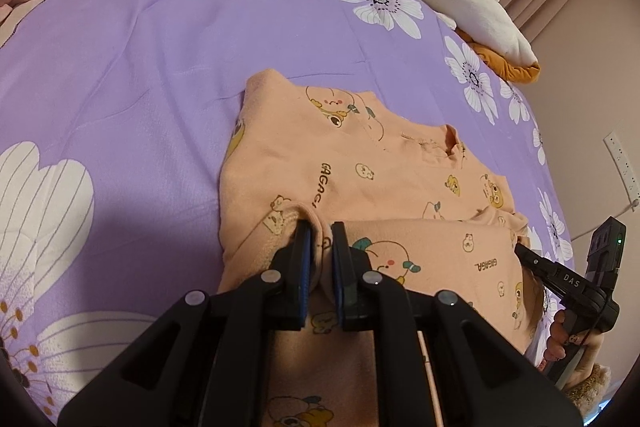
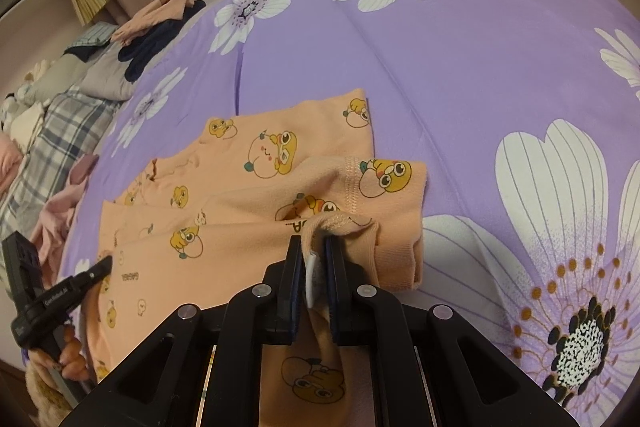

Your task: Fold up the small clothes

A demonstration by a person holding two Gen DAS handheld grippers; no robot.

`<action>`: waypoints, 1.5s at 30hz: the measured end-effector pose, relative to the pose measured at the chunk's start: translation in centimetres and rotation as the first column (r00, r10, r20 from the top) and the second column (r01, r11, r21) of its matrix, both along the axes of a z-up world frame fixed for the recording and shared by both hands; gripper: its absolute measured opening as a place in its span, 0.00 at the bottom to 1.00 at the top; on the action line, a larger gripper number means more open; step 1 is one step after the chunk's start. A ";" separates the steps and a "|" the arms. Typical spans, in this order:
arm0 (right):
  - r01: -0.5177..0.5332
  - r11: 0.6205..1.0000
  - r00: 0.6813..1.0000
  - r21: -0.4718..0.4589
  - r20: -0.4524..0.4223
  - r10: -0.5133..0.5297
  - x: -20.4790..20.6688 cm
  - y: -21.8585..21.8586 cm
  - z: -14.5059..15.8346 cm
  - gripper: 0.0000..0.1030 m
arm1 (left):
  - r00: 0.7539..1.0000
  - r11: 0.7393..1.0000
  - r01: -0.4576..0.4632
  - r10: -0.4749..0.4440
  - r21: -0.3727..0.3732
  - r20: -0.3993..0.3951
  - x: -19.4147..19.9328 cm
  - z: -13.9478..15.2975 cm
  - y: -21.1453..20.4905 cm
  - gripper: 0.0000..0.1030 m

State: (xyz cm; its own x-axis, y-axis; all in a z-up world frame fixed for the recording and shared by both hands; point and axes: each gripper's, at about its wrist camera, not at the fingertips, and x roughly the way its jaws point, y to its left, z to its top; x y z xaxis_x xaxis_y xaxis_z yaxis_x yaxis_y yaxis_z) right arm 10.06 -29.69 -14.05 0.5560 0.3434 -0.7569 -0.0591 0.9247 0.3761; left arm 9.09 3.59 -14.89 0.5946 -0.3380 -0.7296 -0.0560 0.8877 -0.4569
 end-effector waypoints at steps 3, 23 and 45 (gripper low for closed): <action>0.000 1.000 1.000 -0.002 0.001 0.000 0.0 0.0 0.0 0.07 | 1.000 1.000 0.001 -0.001 0.003 0.001 0.0 0.0 0.0 0.12; 0.007 1.000 1.000 -0.002 0.014 -0.007 0.0 -0.1 0.0 0.07 | 1.000 1.000 -0.003 0.003 0.016 0.004 0.1 0.1 -0.2 0.12; -0.012 0.999 1.000 -0.048 -0.030 0.010 -5.6 -2.0 0.8 0.58 | 0.994 0.999 0.041 -0.044 -0.035 -0.097 -7.3 0.9 -0.1 0.49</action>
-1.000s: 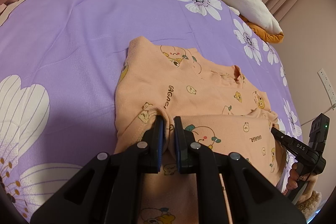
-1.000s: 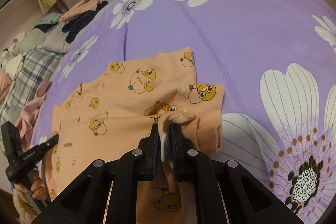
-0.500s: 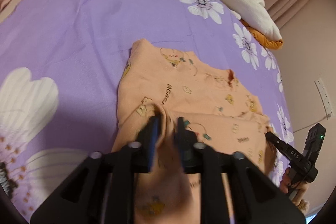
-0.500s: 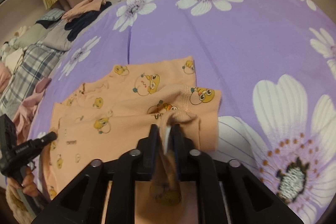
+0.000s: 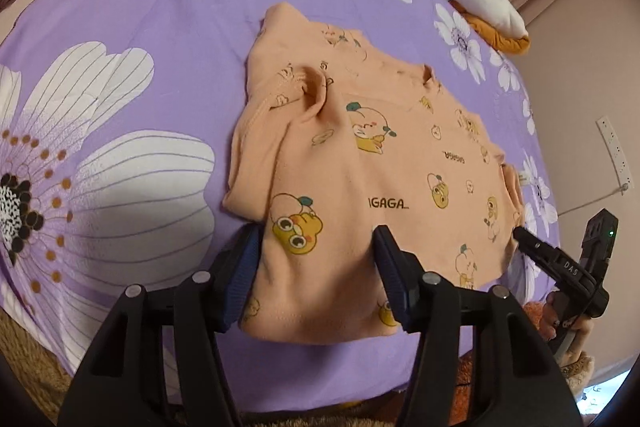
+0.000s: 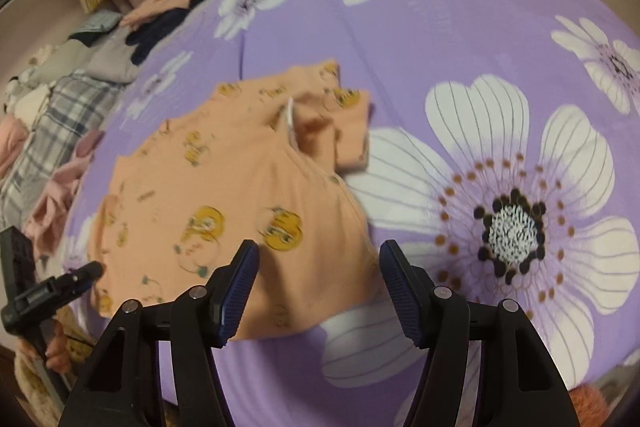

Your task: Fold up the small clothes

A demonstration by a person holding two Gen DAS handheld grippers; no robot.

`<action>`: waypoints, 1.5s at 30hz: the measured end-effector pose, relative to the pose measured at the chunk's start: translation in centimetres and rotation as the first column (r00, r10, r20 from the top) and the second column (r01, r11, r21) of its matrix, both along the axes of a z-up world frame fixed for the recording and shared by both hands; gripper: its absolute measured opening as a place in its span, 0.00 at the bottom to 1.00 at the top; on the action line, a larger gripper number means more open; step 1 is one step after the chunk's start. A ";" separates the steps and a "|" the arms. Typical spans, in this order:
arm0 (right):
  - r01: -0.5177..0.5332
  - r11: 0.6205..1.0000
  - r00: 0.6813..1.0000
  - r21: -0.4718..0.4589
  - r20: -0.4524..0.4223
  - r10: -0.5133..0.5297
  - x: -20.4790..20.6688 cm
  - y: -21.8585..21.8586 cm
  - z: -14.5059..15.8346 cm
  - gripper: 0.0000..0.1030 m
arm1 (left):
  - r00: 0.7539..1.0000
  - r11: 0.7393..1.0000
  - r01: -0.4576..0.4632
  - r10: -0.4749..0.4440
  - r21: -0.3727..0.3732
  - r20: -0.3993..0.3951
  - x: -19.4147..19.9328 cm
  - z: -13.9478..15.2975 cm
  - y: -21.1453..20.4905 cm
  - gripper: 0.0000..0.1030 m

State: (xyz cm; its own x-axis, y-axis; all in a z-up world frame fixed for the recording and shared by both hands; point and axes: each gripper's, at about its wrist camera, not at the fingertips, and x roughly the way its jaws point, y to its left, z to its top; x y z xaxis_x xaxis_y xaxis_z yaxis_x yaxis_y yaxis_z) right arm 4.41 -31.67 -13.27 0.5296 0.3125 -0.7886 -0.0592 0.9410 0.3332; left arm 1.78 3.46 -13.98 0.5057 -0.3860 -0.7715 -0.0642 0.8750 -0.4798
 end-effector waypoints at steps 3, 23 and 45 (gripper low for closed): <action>0.012 1.000 1.000 -0.019 0.002 -0.012 0.2 -0.1 -0.5 0.28 | 1.000 1.000 0.007 -0.007 -0.011 -0.011 0.1 -0.5 -0.1 0.08; -0.105 0.959 0.969 0.263 0.243 0.039 -11.0 -2.2 10.3 0.08 | 0.992 0.978 0.081 -0.060 -0.193 0.112 -9.5 10.8 2.0 0.06; 0.078 0.976 0.997 0.203 0.002 -0.080 11.0 0.1 4.2 0.08 | 0.993 0.979 -0.119 0.114 -0.163 -0.036 12.8 4.7 3.0 0.09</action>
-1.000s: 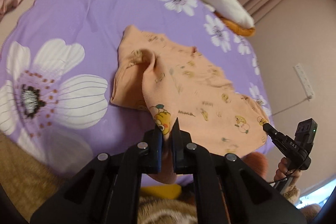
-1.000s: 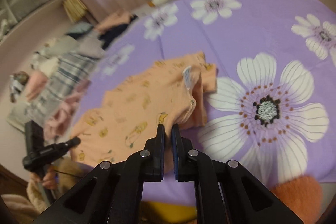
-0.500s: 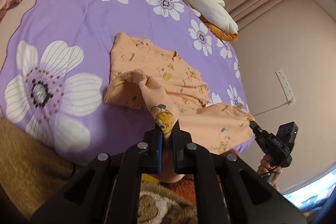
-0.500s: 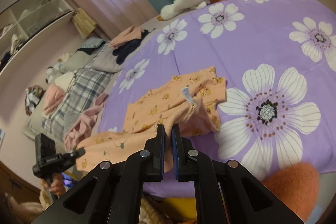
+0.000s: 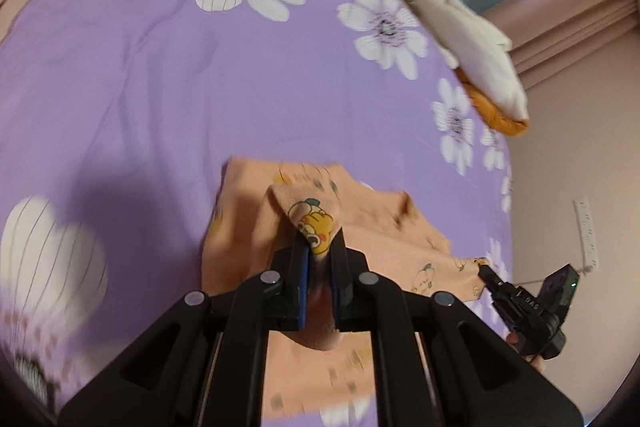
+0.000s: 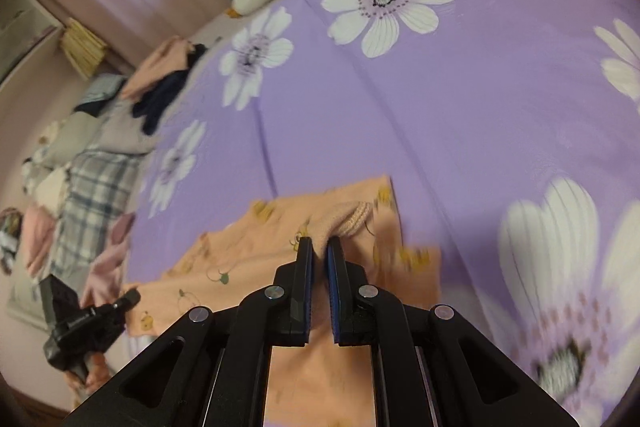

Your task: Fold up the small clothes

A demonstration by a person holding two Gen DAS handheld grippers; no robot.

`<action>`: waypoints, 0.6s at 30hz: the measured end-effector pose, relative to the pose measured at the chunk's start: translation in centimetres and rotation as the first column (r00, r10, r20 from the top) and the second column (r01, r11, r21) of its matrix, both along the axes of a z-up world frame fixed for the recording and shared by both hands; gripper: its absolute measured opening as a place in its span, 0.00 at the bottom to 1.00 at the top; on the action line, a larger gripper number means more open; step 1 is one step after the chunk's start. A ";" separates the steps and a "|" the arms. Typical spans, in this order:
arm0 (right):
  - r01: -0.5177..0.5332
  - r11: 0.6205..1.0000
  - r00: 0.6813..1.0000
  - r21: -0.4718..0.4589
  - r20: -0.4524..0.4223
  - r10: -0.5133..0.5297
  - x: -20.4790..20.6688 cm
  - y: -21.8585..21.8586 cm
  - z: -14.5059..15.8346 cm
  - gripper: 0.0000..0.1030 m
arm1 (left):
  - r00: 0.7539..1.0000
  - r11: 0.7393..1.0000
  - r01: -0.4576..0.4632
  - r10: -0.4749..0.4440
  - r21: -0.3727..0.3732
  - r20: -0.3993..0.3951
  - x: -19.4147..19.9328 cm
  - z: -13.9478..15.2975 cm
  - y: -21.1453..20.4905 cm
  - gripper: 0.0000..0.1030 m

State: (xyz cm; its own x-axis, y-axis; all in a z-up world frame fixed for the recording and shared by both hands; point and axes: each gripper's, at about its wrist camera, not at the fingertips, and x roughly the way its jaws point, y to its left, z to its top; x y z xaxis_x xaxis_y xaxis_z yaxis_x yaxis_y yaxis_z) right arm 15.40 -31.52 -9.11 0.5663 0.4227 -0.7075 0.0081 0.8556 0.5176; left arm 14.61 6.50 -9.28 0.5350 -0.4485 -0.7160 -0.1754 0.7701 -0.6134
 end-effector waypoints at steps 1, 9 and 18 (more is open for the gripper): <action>0.012 1.000 1.000 -0.017 -0.012 -0.012 1.0 0.2 -0.4 0.08 | 1.000 1.000 -0.001 0.001 0.006 -0.014 1.0 -0.6 -0.1 0.09; 0.048 0.995 0.999 -0.088 0.020 -0.046 3.5 0.0 -0.7 0.22 | 0.999 0.998 -0.027 0.025 -0.052 -0.039 4.2 -2.2 0.7 0.39; -0.048 0.997 0.999 -0.058 0.004 0.048 0.0 -0.8 0.9 0.30 | 0.990 0.992 -0.081 0.069 0.094 0.126 -1.1 3.1 1.1 0.54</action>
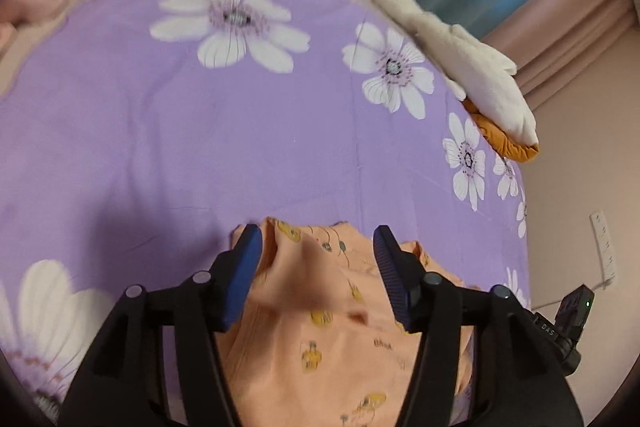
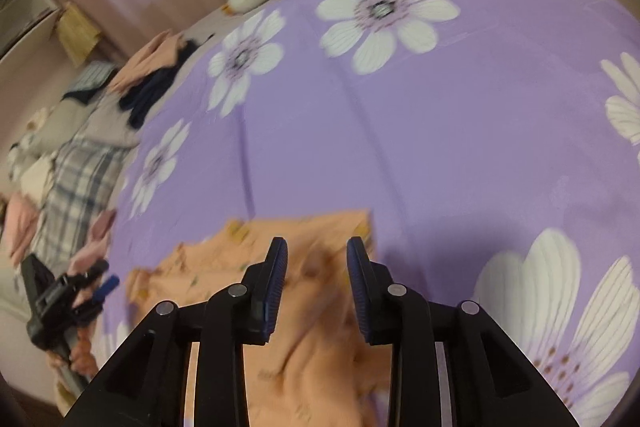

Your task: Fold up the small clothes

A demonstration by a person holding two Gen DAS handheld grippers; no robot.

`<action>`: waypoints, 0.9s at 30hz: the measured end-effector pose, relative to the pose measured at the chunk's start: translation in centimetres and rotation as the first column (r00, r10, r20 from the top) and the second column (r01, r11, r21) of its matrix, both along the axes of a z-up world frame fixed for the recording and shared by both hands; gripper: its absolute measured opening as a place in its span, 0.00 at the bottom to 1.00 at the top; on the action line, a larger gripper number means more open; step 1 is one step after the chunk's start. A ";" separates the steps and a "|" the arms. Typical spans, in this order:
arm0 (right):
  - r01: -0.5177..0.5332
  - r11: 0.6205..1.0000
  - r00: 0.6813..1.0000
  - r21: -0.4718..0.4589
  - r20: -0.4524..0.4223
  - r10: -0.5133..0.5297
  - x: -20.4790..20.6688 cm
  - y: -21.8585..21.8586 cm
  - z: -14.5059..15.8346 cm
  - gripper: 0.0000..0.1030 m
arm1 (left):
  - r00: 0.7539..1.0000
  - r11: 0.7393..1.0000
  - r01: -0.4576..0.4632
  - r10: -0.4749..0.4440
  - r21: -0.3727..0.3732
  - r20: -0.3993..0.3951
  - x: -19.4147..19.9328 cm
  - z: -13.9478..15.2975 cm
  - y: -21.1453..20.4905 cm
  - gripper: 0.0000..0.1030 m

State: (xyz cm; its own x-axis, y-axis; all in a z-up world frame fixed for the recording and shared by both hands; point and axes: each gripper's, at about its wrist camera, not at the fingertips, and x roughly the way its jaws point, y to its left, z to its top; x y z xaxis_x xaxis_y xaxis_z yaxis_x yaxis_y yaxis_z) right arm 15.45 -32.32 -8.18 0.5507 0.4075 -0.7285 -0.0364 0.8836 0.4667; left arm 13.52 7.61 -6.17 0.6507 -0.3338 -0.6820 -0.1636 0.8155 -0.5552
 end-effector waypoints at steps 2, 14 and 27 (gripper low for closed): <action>-0.055 0.998 0.999 -0.009 -0.003 0.055 -0.7 1.3 -0.1 0.30 | 1.000 0.999 0.025 -0.025 0.027 0.019 -1.6 0.8 -0.5 0.37; -0.224 0.964 0.974 -0.147 -0.063 0.217 3.1 8.8 -3.9 0.30 | 0.958 0.962 0.265 -0.254 0.066 -0.134 -1.5 -4.6 -7.6 0.16; -0.066 0.991 0.997 -0.116 0.024 0.070 5.3 5.5 -3.3 0.30 | 0.991 0.972 0.131 -0.120 0.194 -0.066 7.3 -5.7 -6.6 0.24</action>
State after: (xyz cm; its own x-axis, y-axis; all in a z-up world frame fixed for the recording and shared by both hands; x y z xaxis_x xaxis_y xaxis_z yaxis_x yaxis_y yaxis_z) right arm 20.78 -26.78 -11.48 0.5455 0.3589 -0.7574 -0.1101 0.9265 0.3598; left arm 20.82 0.96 -11.91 0.5733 -0.2658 -0.7750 -0.0776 0.9240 -0.3743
